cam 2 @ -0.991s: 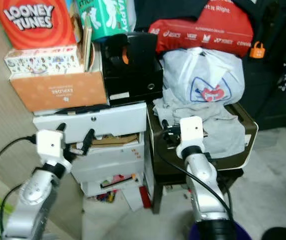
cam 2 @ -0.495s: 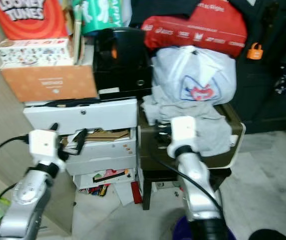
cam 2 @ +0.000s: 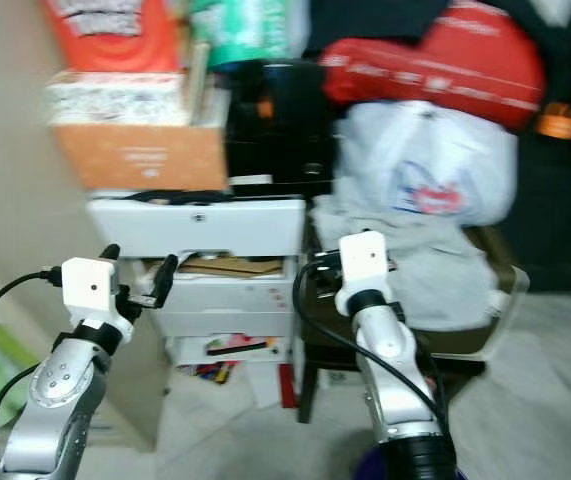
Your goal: Clean up the room
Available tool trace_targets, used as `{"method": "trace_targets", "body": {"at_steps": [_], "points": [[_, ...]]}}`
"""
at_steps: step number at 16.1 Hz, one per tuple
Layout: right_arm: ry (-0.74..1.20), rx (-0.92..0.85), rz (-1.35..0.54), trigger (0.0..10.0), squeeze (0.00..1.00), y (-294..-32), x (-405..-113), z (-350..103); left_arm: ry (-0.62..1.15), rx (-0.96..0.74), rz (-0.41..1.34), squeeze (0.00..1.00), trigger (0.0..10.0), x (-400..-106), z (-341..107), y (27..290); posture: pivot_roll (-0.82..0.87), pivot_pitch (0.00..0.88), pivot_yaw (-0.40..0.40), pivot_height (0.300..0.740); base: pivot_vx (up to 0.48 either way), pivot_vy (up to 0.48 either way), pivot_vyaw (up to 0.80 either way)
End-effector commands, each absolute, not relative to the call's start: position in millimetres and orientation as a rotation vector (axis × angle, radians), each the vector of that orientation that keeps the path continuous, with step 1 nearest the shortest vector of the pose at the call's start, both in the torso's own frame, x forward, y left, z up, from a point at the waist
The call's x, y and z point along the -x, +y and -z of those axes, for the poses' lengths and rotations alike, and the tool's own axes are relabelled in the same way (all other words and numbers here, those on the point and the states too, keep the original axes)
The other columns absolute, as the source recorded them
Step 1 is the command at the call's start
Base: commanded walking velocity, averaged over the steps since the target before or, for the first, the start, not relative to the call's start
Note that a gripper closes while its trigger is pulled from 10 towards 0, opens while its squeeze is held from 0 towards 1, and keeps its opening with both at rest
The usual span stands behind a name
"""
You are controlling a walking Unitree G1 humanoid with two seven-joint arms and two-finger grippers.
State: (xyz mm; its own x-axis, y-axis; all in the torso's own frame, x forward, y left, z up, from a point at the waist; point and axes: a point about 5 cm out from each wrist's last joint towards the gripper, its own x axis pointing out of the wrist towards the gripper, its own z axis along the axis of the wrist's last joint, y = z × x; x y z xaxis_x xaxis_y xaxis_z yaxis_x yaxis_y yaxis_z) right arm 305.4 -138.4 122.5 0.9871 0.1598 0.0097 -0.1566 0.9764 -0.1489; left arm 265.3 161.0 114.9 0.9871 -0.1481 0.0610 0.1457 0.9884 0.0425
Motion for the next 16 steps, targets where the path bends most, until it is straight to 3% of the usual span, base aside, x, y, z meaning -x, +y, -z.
{"method": "trace_targets", "body": {"at_steps": [1, 16], "points": [[-0.031, 0.148, -0.15, 10.0, 0.0, -142.1, -307.4, -125.0, -0.062, -0.037, 0.147, 0.0, 10.0, -265.6, -114.4, 160.2, -0.03, 0.0, 0.01, 0.74, 0.0, 0.0, 0.8], [-0.03, 0.139, -0.151, 10.0, 0.0, -141.7, -310.6, -124.5, -0.074, -0.036, 0.153, 0.0, 10.0, -268.5, -116.4, 158.8, -0.04, 0.003, 0.008, 0.74, 0.0, 0.0, 0.8]]}}
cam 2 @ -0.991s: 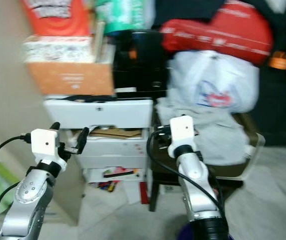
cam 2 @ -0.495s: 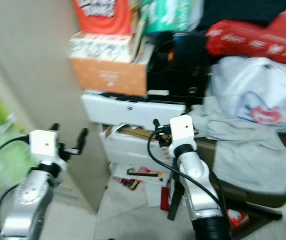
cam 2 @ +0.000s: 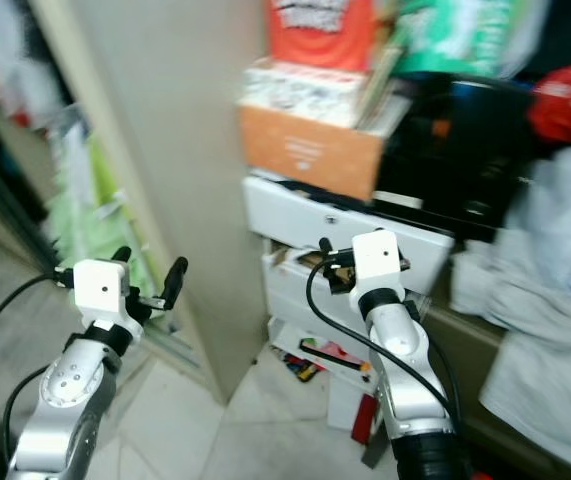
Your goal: Clean up the room
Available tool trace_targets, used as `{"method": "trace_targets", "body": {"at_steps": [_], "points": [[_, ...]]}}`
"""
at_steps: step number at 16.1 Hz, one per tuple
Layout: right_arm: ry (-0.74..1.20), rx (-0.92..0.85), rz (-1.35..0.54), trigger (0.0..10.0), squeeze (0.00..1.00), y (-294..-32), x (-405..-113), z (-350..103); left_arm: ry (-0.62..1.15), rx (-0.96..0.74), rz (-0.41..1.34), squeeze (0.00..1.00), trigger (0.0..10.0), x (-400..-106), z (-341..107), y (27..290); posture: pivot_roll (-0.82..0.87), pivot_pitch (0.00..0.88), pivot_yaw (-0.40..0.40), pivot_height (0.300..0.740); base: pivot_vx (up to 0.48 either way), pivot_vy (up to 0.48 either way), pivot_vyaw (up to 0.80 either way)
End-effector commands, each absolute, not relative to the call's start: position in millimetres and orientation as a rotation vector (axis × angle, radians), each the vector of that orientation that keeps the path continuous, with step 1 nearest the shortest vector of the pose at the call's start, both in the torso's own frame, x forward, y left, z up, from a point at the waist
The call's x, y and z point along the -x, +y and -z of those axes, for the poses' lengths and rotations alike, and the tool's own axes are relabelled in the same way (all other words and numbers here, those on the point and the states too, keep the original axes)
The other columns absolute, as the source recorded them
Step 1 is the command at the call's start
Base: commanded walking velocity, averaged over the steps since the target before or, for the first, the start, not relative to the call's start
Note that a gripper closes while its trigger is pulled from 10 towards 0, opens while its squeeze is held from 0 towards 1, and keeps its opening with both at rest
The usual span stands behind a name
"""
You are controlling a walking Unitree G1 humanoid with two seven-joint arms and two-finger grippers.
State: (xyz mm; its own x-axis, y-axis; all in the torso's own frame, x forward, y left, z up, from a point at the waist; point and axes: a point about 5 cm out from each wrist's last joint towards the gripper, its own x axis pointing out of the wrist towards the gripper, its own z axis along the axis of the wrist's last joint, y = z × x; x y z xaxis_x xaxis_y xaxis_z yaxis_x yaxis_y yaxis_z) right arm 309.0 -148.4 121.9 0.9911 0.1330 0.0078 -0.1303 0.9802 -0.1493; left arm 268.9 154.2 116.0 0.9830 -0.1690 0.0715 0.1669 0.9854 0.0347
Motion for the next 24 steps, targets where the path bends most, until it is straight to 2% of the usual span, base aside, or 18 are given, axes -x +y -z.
{"method": "trace_targets", "body": {"at_steps": [1, 14, 18, 22, 24], "points": [[-0.03, 0.139, -0.151, 10.0, 0.0, -141.5, -310.8, -124.6, -0.075, -0.037, 0.154, 0.0, 10.0, -268.8, -116.5, 158.8, -0.03, 0.004, 0.008, 0.74, 0.0, 0.0, 0.8], [-0.029, 0.135, -0.147, 10.0, 0.0, -142.3, -310.5, -123.8, -0.086, -0.035, 0.143, 0.0, 10.0, -270.1, -118.5, 158.4, -0.03, 0.007, 0.011, 0.74, 0.0, 0.0, 0.77], [-0.029, 0.135, -0.151, 10.0, 0.0, -142.5, -309.9, -123.2, -0.085, -0.034, 0.146, 0.0, 10.0, -269.7, -118.0, 157.5, -0.04, 0.004, 0.01, 0.74, 0.0, 0.0, 0.56], [-0.029, 0.132, -0.154, 10.0, 0.0, -141.9, -309.5, -122.8, -0.085, -0.034, 0.149, 0.0, 10.0, -269.7, -117.6, 157.2, -0.04, 0.0, 0.014, 0.74, 0.0, 0.0, 0.0], [-0.032, 0.153, -0.163, 10.0, 0.0, -140.8, -309.2, -123.0, -0.083, -0.037, 0.15, 0.0, 10.0, -269.8, -117.5, 156.7, -0.04, 0.0, 0.014, 0.74, 0.0, 0.0, 0.8]]}}
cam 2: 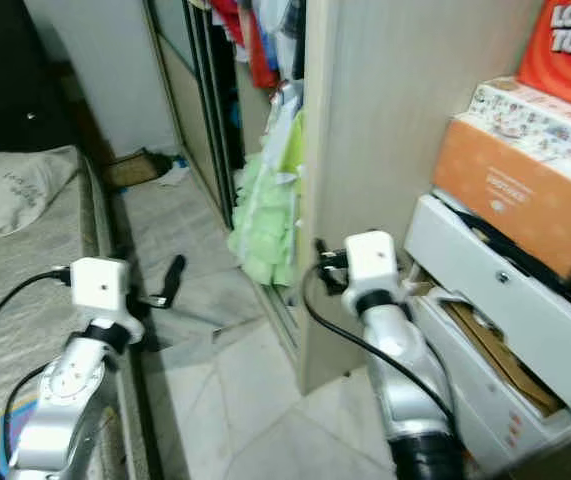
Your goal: Clean up the room
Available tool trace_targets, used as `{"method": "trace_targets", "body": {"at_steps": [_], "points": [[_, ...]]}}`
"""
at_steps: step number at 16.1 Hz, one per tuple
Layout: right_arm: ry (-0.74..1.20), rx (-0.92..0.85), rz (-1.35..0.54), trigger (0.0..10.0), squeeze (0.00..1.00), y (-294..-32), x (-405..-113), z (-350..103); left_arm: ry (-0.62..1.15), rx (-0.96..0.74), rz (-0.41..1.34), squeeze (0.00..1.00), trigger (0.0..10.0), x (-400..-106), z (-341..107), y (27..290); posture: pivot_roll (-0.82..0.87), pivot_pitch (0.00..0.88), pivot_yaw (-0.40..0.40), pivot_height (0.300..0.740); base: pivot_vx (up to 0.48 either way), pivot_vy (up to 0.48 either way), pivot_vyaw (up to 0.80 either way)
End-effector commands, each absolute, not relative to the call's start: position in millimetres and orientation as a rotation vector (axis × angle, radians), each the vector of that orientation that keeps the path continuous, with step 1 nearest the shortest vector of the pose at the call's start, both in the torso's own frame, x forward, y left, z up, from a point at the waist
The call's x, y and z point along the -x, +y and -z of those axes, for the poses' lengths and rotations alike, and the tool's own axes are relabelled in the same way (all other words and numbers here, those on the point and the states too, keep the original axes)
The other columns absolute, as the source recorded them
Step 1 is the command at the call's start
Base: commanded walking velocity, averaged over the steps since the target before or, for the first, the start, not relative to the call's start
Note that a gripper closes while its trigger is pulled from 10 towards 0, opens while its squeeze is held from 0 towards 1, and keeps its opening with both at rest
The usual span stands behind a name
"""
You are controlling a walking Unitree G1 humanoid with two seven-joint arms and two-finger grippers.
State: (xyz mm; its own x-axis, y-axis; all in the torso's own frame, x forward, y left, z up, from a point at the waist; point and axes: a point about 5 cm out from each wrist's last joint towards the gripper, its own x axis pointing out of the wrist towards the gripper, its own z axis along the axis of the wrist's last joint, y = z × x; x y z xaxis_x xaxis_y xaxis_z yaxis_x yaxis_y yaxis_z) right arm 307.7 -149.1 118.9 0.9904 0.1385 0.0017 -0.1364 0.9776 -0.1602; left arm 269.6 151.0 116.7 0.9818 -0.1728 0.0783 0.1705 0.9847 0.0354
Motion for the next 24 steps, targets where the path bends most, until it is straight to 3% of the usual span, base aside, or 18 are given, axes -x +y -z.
{"method": "trace_targets", "body": {"at_steps": [1, 24], "points": [[-0.032, 0.147, -0.163, 10.0, 0.0, -140.6, -309.1, -123.1, -0.083, -0.039, 0.152, 0.0, 10.0, -270.0, -117.6, 156.3, -0.04, 0.0, 0.014, 0.74, 0.0, 0.0, 0.8], [-0.031, 0.125, -0.165, 10.0, 0.0, -140.5, -311.7, -123.3, -0.096, -0.046, 0.144, 0.0, 10.0, -275.3, -120.9, 154.3, -0.04, 0.003, 0.017, 0.74, 0.0, 0.0, 0.8]]}}
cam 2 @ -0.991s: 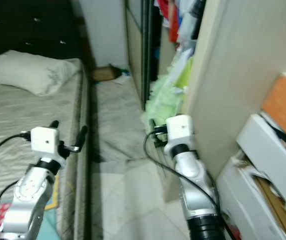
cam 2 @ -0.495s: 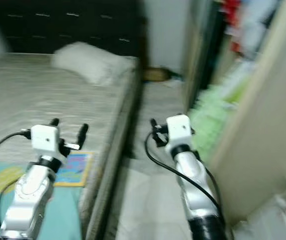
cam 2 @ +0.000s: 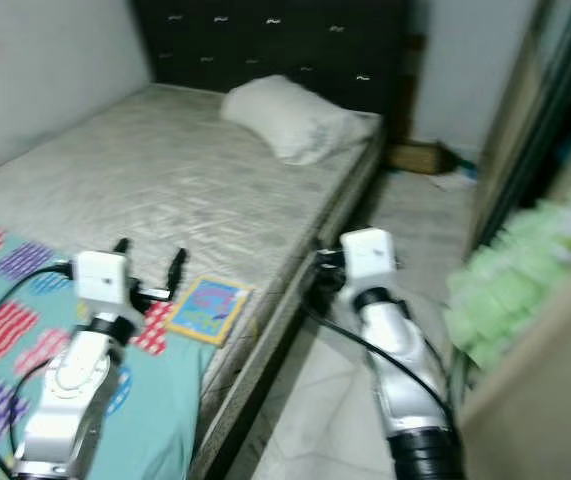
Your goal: Clean up the room
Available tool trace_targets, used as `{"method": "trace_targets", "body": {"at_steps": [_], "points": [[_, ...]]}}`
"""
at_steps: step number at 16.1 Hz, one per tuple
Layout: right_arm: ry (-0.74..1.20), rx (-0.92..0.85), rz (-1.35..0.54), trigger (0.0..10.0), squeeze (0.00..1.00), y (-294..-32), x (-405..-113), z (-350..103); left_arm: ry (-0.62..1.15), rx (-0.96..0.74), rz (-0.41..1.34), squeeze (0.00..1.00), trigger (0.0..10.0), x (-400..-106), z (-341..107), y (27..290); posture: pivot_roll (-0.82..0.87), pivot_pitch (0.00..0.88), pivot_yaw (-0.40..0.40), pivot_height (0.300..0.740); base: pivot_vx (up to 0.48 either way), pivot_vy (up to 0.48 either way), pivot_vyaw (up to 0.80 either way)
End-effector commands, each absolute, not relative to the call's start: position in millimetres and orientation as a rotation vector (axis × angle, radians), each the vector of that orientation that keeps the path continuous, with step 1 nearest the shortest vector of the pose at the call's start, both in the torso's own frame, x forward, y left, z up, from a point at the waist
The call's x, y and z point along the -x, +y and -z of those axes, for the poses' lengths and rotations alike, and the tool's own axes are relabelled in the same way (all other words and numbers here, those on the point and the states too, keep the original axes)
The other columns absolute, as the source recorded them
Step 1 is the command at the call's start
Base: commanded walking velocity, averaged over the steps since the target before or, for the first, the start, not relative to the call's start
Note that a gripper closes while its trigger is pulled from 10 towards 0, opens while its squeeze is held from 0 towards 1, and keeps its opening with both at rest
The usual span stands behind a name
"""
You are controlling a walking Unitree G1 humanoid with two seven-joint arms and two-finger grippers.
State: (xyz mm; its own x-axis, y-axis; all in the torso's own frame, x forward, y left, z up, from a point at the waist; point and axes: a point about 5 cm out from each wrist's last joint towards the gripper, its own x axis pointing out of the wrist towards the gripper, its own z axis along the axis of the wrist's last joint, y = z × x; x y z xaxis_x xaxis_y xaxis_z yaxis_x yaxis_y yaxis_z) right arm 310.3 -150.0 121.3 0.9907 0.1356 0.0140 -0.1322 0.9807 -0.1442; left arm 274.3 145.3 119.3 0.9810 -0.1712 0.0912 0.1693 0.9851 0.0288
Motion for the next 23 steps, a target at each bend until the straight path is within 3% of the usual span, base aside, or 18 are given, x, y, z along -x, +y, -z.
{"method": "trace_targets", "body": {"at_steps": [1, 23], "points": [[-0.031, 0.122, -0.164, 10.0, 0.0, -140.5, -311.7, -123.1, -0.097, -0.046, 0.137, 0.0, 10.0, -275.3, -121.1, 155.0, -0.04, 0.003, 0.017, 0.74, 0.0, 0.0, 0.8], [-0.046, 0.123, -0.221, 10.0, 0.0, -131.5, -312.9, -122.7, -0.092, -0.057, 0.119, 0.0, 10.0, -280.1, -120.3, 155.6, -0.03, 0.0, 0.027, 0.74, 0.0, 0.0, 0.8]]}}
